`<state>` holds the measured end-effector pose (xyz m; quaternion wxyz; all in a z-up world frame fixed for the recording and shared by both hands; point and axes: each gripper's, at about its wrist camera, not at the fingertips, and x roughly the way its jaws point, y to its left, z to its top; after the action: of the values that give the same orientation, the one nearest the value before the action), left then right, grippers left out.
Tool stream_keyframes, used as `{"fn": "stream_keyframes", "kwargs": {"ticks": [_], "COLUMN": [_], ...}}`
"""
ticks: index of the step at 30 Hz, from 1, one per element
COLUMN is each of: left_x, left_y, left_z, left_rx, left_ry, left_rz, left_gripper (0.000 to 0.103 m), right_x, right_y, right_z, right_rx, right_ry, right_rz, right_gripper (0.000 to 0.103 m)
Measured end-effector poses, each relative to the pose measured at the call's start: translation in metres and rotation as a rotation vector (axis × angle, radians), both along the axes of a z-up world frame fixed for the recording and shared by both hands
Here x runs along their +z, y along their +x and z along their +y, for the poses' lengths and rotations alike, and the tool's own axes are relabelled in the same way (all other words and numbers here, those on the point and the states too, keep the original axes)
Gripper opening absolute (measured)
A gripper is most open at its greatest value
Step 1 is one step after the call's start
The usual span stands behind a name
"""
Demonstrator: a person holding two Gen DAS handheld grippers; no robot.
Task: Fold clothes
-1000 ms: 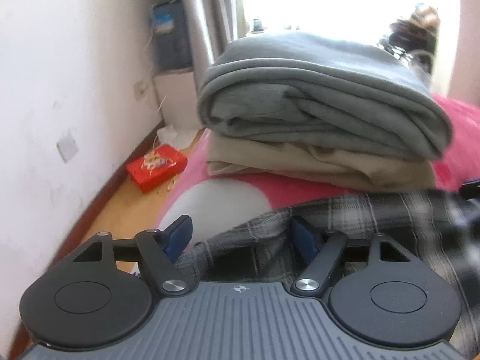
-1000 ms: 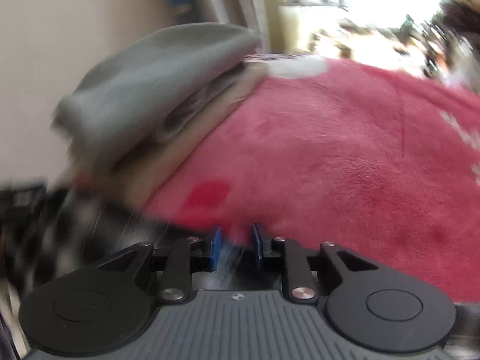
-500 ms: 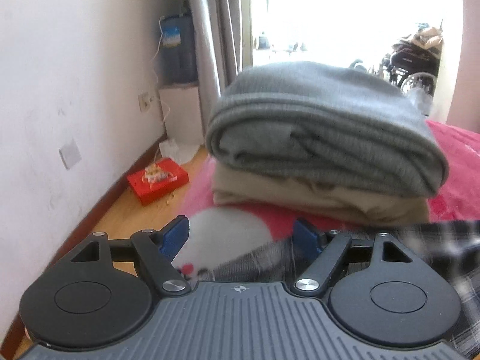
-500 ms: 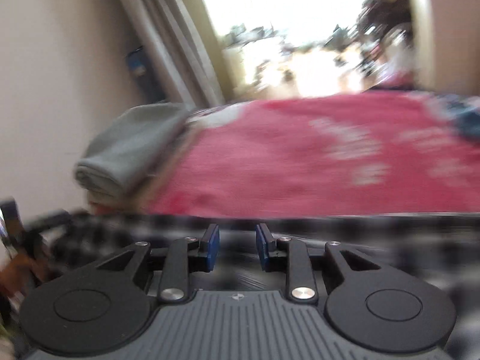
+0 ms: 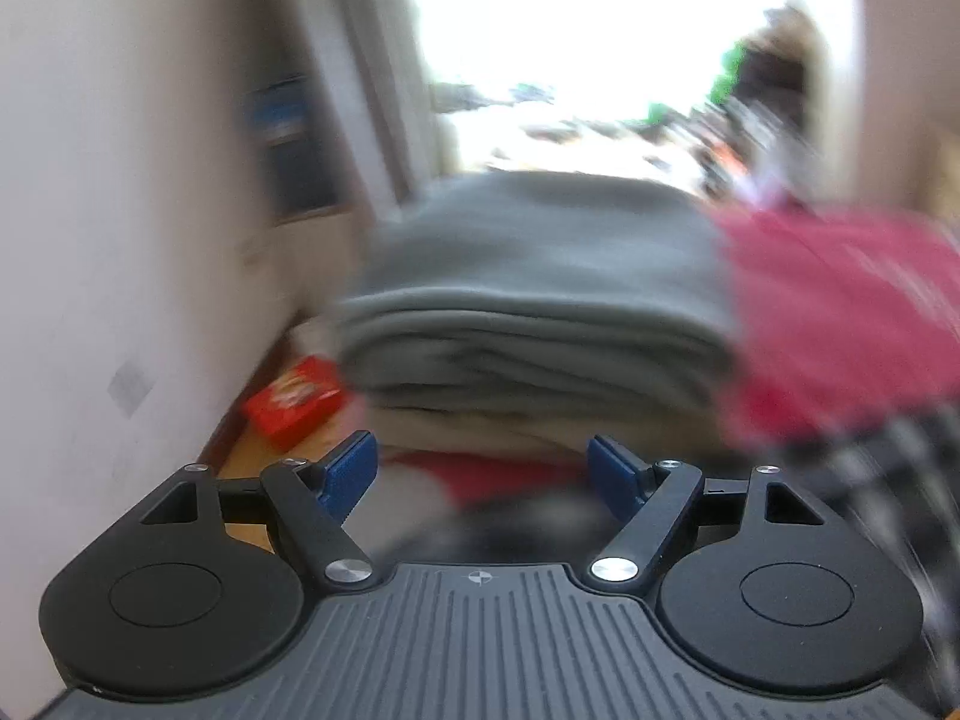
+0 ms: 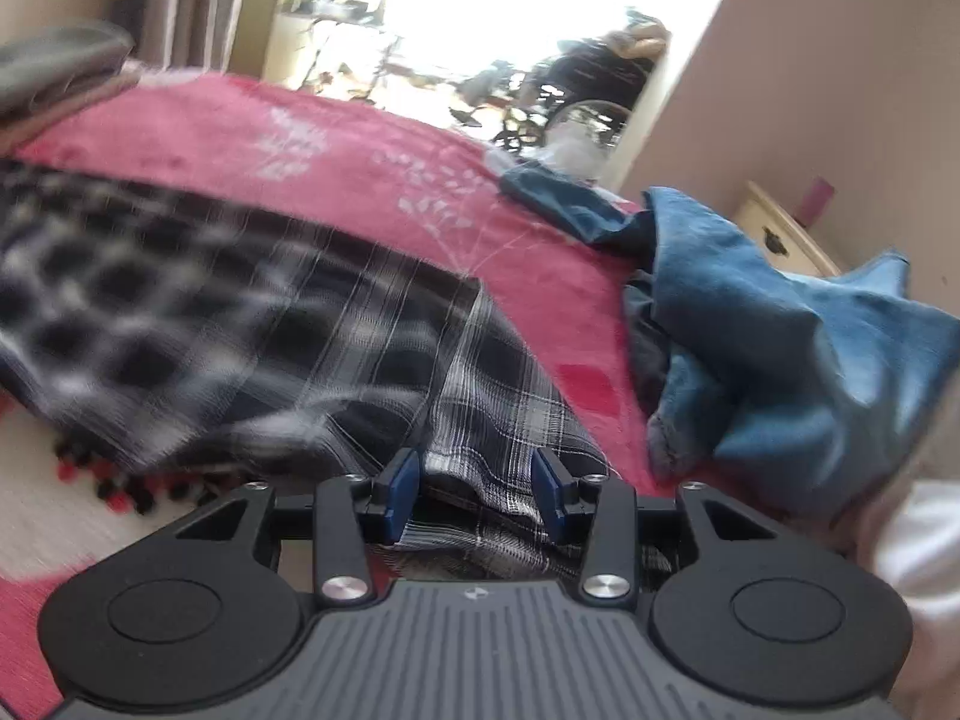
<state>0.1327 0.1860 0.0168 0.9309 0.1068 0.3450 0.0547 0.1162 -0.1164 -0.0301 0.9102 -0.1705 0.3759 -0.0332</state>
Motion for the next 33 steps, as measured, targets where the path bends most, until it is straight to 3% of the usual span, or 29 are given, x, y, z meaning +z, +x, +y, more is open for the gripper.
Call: {"fn": "stream_keyframes", "kwargs": {"ticks": [3,5,8,11,14,15,16,18,22,28,33], "left_x": [0.008,0.012,0.011,-0.007,-0.037,-0.046,-0.053,-0.064,-0.067,-0.074,-0.081], "left_y": [-0.008,-0.012,-0.018,-0.023,-0.029,-0.032,-0.034,-0.041,-0.048,-0.042,-0.041], "left_z": [-0.062,-0.102,-0.157,-0.196,-0.226,-0.234,-0.241,-0.253,-0.26,-0.262,-0.261], "left_rx": [-0.227,-0.352,-0.467,-0.52,-0.527,-0.521,-0.522,-0.533,-0.519,-0.461,-0.44], "left_ry": [0.11,0.141,0.098,-0.005,-0.099,-0.12,-0.135,-0.154,-0.116,-0.065,-0.015], "left_rz": [0.083,0.107,0.12,0.122,0.124,0.12,0.116,0.097,0.042,0.046,0.071], "left_gripper": [0.078,0.078,0.078,0.078,0.078,0.078,0.078,0.078,0.078,0.078,0.078], "right_x": [-0.01,-0.016,-0.02,-0.013,-0.024,-0.029,-0.028,-0.02,0.001,0.02,0.0], "right_y": [0.008,0.014,0.017,0.01,0.012,0.013,0.014,0.013,0.017,0.062,0.109], "right_z": [-0.007,-0.016,-0.02,-0.019,-0.021,-0.023,-0.03,-0.046,-0.077,-0.122,-0.143], "right_rx": [0.025,0.031,0.069,0.134,0.137,0.135,0.104,0.034,-0.094,-0.219,-0.242], "right_ry": [0.017,0.04,0.081,0.123,0.104,0.097,0.13,0.203,0.288,0.199,0.047], "right_rz": [0.011,0.03,0.044,0.008,0.023,0.032,0.025,-0.015,-0.109,-0.213,-0.111], "right_gripper": [0.039,0.039,0.038,0.038,0.038,0.031,0.012,0.01,0.008,0.008,0.011]}}
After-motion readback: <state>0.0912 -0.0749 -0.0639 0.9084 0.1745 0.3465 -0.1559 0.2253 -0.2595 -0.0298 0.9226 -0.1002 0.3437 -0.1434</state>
